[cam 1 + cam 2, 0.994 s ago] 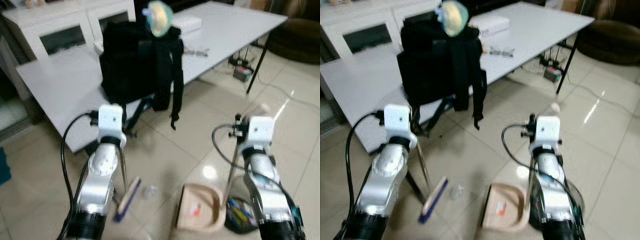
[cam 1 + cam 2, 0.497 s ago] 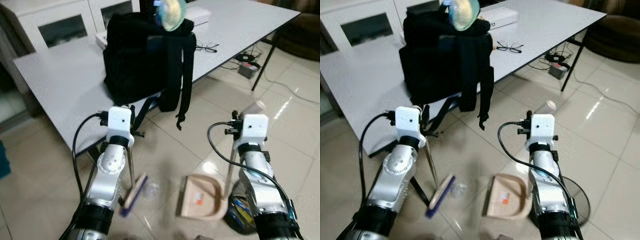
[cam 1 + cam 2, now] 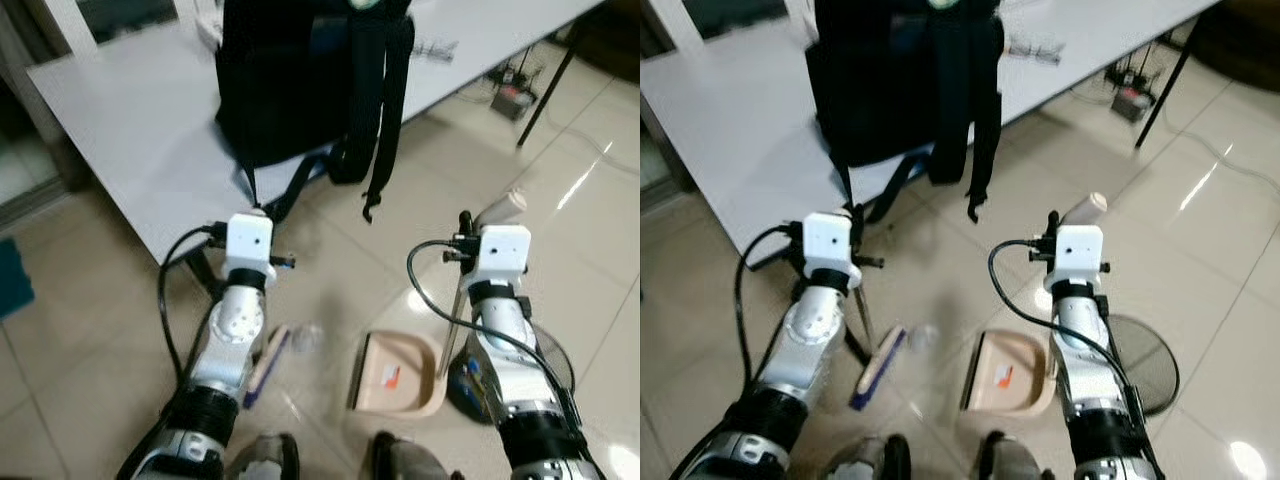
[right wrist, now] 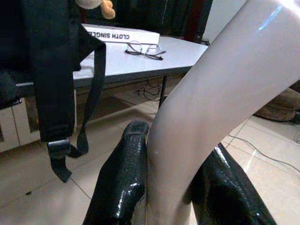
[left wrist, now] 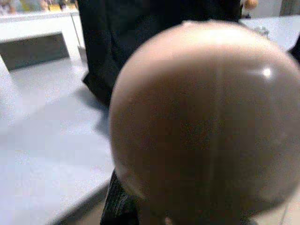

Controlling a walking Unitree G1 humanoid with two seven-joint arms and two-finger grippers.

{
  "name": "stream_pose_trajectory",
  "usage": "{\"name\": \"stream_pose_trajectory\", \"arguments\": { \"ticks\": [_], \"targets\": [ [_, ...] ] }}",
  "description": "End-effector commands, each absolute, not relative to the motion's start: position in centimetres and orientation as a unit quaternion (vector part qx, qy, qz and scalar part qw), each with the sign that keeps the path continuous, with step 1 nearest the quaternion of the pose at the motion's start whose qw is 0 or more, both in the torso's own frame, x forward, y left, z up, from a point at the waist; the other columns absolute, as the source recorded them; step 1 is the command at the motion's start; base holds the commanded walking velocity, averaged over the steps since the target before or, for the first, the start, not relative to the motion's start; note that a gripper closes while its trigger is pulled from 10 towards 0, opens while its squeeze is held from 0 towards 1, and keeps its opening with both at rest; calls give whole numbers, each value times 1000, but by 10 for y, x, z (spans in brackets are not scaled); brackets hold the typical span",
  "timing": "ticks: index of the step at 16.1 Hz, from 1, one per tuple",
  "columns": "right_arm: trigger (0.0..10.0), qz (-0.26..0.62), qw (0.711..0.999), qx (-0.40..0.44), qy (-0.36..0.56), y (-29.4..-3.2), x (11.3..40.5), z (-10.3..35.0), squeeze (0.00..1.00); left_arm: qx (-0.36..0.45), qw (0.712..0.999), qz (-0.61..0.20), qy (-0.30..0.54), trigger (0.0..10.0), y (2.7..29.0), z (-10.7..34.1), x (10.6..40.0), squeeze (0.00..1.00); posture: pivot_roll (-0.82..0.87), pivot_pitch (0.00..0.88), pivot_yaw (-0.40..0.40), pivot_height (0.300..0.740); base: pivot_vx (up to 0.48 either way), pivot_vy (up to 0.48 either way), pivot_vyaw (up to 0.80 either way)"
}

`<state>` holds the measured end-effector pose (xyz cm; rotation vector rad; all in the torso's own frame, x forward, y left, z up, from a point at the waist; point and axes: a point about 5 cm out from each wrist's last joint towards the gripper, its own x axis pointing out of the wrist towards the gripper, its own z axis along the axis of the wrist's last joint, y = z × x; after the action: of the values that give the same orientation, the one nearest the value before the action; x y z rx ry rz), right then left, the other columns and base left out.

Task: Sweep floor

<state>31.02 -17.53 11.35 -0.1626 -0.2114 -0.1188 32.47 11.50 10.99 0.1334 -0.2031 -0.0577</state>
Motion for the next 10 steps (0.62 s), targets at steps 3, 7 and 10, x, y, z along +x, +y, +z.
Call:
{"name": "stream_pose_trajectory", "arguments": {
  "ticks": [3, 7, 10],
  "targets": [
    [10000, -61, 983, -94, -147, -174, 313, 120, 0, 64, 988, -34, -140, 10000, 104, 123, 332, 0, -20, 323, 61, 740, 0, 0, 0],
    [10000, -69, 981, -108, -142, -171, 317, 112, 0, 85, 984, -33, -154, 10000, 100, 130, 342, 0, -16, 348, 68, 740, 0, 0, 0],
    [10000, -86, 982, -120, -117, -171, 320, 100, 0, 70, 984, -50, -157, 10000, 95, 135, 347, 0, -15, 362, 64, 740, 0, 0, 0]
  ]
}}
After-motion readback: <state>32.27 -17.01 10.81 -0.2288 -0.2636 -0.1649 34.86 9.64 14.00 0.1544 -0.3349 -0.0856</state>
